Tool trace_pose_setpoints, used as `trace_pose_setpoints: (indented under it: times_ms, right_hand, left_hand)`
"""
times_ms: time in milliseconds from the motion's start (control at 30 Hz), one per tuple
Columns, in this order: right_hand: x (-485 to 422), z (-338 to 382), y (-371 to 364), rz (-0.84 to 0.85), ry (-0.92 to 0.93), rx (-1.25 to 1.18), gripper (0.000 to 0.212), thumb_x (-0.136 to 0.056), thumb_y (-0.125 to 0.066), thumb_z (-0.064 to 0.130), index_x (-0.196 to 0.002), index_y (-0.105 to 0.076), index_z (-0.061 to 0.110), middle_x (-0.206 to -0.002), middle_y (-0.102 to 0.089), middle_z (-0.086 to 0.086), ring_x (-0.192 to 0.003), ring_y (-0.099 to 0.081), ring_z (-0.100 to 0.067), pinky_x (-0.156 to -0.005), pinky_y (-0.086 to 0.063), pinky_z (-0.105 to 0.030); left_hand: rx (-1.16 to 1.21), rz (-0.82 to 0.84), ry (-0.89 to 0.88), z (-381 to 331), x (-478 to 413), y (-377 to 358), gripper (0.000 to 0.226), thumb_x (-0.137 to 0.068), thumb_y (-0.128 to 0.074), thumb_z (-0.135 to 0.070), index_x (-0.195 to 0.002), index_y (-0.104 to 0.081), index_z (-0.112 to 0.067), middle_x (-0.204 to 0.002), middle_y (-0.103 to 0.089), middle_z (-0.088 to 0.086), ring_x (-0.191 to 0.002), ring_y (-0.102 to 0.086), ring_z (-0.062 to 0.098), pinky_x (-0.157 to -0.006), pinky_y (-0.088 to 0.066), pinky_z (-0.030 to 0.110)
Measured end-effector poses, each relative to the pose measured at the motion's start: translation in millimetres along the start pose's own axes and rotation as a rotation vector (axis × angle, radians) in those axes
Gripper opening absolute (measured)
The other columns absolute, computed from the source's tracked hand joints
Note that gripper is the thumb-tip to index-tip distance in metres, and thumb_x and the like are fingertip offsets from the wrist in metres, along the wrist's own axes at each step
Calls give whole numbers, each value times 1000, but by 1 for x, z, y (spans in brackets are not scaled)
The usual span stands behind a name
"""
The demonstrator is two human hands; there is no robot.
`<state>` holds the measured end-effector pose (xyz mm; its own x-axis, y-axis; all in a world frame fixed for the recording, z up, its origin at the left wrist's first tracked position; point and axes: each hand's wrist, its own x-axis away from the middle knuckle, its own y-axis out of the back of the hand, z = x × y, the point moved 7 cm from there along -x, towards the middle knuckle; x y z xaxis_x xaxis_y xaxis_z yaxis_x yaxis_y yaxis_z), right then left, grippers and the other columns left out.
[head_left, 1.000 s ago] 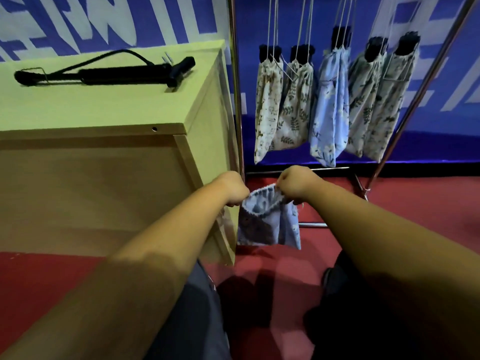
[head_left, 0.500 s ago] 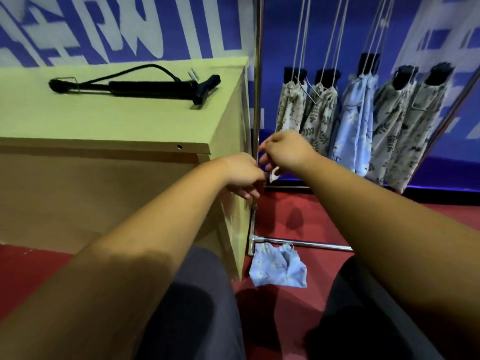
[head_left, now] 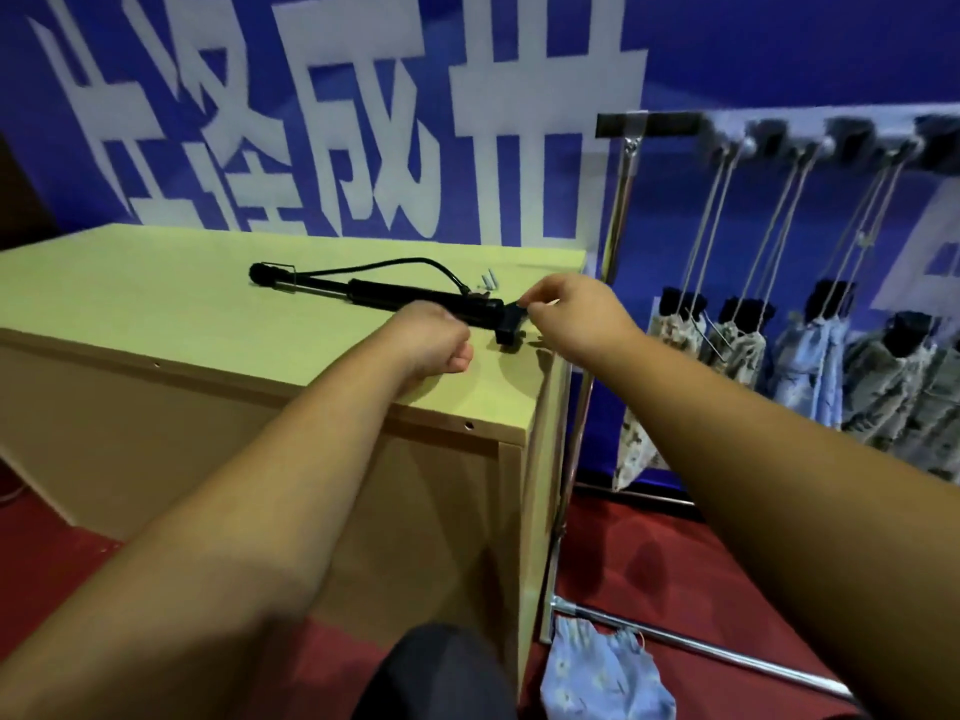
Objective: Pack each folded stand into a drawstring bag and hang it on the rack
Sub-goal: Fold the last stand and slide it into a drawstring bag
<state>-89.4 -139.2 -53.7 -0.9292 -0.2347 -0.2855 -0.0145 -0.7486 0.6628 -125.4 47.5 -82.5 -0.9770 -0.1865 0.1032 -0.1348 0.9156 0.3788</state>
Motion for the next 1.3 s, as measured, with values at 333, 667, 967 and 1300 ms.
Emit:
trace_pose_setpoints:
  times_ms: [333, 667, 967, 1300]
  right_hand:
    - [-70, 26, -57, 123, -46, 309, 33, -98, -70, 43, -115, -72, 15, -101, -73, -4, -86, -70, -21, -76, -64, -36]
    - [-91, 22, -87, 121, -147, 591, 17, -100, -71, 28, -105, -59, 17, -89, -60, -4, -95, -64, -27, -90, -55, -38]
    - [-37, 14, -34, 116, -183, 235, 33, -99, -74, 39, -114, -68, 11, -96, -72, -11, -87, -73, -28, -82, -66, -47]
    - [43, 10, 46, 160, -242, 2, 26, -102, -70, 32, -114, -66, 9, -95, -73, -15, -71, -68, -26, -57, -54, -33]
  left_hand:
    - [441, -148, 175, 39, -33, 20, 20, -104, -55, -3, -117, -63, 10, -92, -78, 23, -63, -78, 19, -52, -59, 22]
    - [510, -85, 158, 38, -34, 22, 24, -107, -47, -7, -118, -62, 8, -81, -76, 18, -61, -77, 18, -54, -60, 22]
    - [436, -48, 31, 12, -30, 13, 33, -104, -65, -31, -130, -60, -11, -122, -71, 11, -94, -80, 27, -78, -67, 39]
    - [686, 20, -251, -81, 7, -20, 38, -102, -66, -4, -136, -51, -13, -130, -68, 12, -112, -74, 29, -90, -65, 49]
